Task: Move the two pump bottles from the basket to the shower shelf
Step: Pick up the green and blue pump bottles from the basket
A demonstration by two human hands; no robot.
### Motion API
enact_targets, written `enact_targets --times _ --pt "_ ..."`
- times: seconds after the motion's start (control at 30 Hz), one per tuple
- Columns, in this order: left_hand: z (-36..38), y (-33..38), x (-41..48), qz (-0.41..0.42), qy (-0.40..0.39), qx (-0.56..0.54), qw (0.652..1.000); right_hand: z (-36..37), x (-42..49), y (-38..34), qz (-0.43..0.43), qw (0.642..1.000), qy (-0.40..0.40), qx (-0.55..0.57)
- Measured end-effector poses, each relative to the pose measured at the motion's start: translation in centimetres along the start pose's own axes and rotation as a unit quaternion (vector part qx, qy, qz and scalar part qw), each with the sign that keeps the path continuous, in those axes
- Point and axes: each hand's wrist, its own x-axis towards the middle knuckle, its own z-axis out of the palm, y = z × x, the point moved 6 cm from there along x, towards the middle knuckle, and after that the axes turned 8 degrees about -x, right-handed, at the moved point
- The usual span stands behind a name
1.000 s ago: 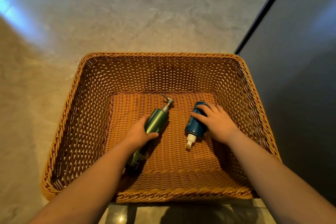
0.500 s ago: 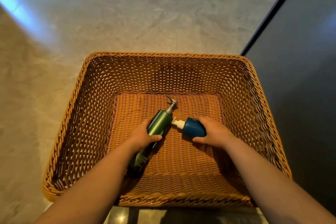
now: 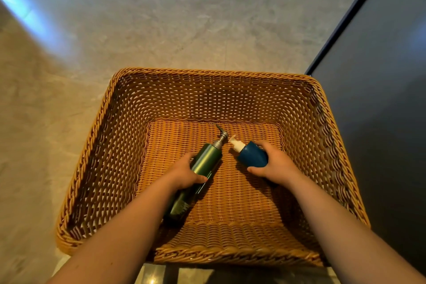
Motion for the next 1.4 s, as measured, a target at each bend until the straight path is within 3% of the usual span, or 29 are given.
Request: enact_targets --times 0.27,0.5,0.73,1.03,1.4 --pt "-1.9 1.2 -1.2 0.051 0.037 -0.14 0.988 -2.3 -0.7 -3.0 -0.012 0.994 0.055 0.093" --pt "-4.4 4.6 -4.7 0.128 0.071 -0.169 0.975 -5.0 -2.5 -6.9 -0.006 0.981 0.122 0.151" --pt "-7.6 8.4 -12.4 0.153 0.101 -0.211 0.96 -10.3 -7.3 -11.8 0.017 0.955 0.163 0.246" --pt "-12.9 16.6 -26.9 0.16 0.13 -0.249 0.946 -21.7 -16.2 -21.3 0.016 0.939 0.169 0.3" --pt "-20.1 31.3 -46.5 0.229 0.156 -0.271 0.922 -39.6 -27.3 -34.7 -0.025 0.924 0.192 0.329"
